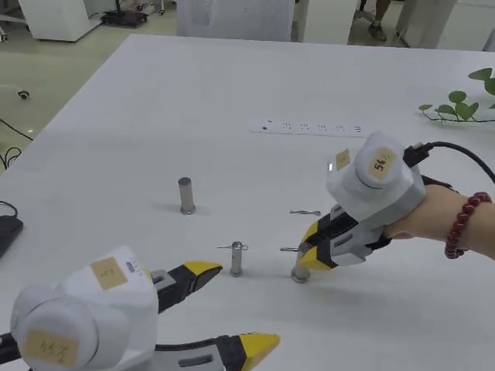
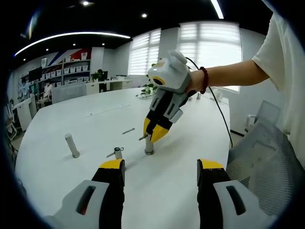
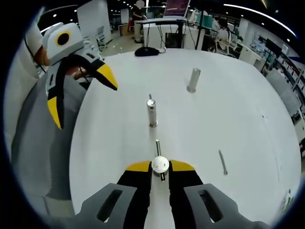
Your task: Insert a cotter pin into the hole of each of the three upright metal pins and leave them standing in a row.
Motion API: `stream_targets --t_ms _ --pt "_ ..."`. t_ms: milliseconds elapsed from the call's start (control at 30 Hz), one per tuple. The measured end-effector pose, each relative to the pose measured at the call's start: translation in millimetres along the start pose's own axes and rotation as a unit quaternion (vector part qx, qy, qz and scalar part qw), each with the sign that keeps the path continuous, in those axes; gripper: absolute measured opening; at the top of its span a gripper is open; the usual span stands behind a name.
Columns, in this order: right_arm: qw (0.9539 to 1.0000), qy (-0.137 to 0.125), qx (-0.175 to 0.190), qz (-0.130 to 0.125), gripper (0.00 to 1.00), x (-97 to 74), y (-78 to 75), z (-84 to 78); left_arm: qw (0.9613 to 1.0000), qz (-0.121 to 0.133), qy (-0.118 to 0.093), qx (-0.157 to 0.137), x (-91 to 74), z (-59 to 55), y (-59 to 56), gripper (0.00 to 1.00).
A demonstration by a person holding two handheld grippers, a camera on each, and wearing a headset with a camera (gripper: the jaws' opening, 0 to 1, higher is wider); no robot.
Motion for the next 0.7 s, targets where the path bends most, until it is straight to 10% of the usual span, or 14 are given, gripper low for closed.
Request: stream_targets --t_ms 700 --pt "0.9997 -0.001 0.001 0.022 0.15 0.4 -5.0 -2.2 0.9999 0.009 0.008 -0.008 -1.6 -3.0 1.2 0.62"
Point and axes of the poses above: the centre of the closed fingertips' face, and the gripper's own axes: x roughly forward along the fingers, y roughly to its left, z roughly out of its top, the point moved 8 cm from there along -x, roughly backward along the fingers, and after that the axes turned 1 degree about -z, right-handed, at the moved point
